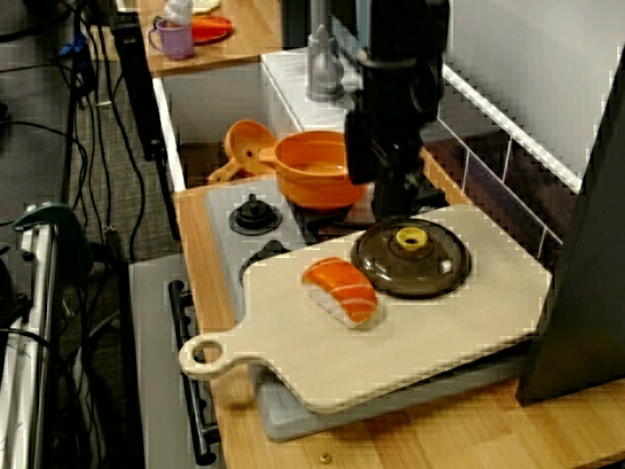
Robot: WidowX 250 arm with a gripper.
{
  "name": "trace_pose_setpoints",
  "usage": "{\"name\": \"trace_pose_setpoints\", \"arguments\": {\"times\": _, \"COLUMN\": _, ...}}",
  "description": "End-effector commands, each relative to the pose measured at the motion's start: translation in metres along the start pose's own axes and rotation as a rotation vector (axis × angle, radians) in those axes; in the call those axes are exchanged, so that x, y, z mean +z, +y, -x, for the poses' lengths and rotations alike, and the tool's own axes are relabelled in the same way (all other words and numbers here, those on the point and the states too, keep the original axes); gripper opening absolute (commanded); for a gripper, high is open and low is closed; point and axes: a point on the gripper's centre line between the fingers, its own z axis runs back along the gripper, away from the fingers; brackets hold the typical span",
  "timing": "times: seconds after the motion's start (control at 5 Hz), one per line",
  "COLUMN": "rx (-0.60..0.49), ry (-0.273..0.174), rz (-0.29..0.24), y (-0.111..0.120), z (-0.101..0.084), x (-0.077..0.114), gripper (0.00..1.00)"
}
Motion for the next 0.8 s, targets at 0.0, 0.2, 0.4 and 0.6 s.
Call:
{"name": "trace_pose_setpoints", "arguments": {"times": 0.0, "rx": -0.076, "ry": -0.085, "rz": 0.037, "y": 0.013, "z": 0.018, "x": 0.041, "gripper": 1.00}}
{"name": "trace_pose_setpoints", "arguments": {"times": 0.2, "rx": -0.134, "ry": -0.081, "rz": 0.021, "y": 0.013, "z": 0.026, "x": 0.038, "gripper": 1.00}}
{"name": "trace_pose_setpoints", "arguments": {"times": 0.4, "rx": -0.283, "ry": -0.068, "rz": -0.016, "y": 0.008, "z": 0.033, "x": 0.040, "gripper": 1.00}}
{"name": "trace_pose_setpoints", "arguments": {"times": 0.6, "rx": -0.402, "ry": -0.068, "rz": -0.077, "y": 0.001, "z": 0.042, "x": 0.041, "gripper": 1.00}}
